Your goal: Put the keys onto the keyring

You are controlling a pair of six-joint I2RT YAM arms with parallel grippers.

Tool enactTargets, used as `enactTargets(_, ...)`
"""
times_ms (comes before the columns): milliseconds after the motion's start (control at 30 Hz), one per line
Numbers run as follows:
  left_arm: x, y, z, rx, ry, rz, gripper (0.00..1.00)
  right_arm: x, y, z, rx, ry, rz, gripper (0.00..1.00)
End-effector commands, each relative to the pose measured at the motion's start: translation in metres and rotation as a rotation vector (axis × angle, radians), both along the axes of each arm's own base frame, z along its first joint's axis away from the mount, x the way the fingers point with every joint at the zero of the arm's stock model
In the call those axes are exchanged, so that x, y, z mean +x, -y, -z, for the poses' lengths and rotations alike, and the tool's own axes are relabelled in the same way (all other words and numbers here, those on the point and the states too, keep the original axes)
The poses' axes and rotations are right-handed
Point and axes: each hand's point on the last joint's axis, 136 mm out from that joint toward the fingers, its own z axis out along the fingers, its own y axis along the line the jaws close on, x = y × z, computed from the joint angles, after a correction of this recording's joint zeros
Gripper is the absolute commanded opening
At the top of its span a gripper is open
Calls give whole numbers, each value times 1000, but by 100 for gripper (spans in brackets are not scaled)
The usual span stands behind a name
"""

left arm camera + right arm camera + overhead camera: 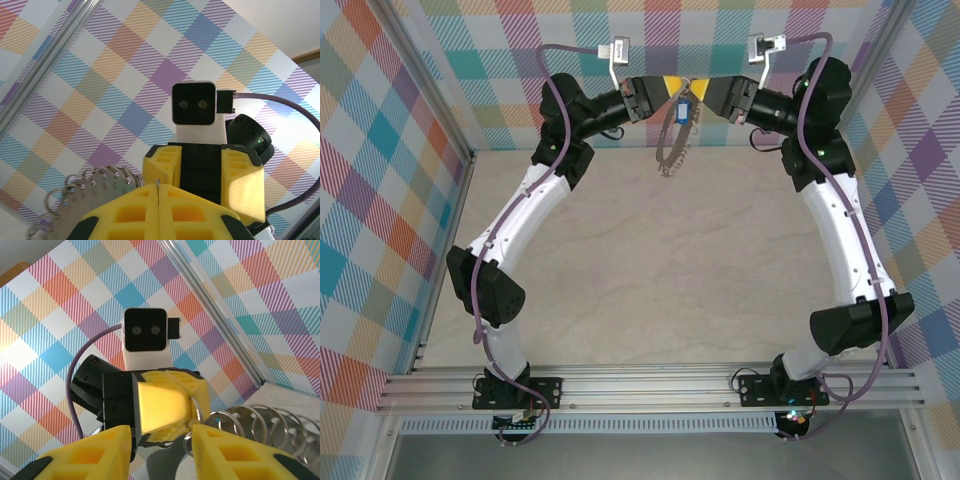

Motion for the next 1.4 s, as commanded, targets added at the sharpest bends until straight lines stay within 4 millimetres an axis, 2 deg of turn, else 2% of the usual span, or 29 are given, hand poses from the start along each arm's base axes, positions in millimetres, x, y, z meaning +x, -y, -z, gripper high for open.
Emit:
enactTargets(0, -18, -2, -19, -37, 74, 25, 0, -3, -1, -13, 18, 41, 5, 37)
enactTargets(533, -19, -2, -19, -35, 76, 30, 0, 2, -10, -9, 18, 26, -27, 32)
enactTargets(667, -19, -2, -19, -36, 76, 29, 0, 2, -10, -10, 17, 28, -28, 24)
enactTargets(833, -18, -1, -18, -34, 74, 29, 0, 2, -11, -9, 7, 28, -26, 2)
enactTargets(967, -16, -1, -13, -2, 66, 11, 1, 0, -10, -4, -33, 27, -26, 0)
enactTargets(1100, -15, -8, -5, 85, 90, -54, 42, -7, -10, 14, -135, 8, -41, 0)
enactTargets(1167, -16, -15, -4, 128, 109, -85, 53, -11, -9, 24, -187, 0, -59, 0)
enactTargets(1267, -17, -23, 3, 195, 133, -114, 61, -17, -9, 40, -261, -17, -84, 0)
enactTargets(1367, -19, -30, 11, 269, 153, -129, 63, -20, -7, 58, -341, -39, -102, 0)
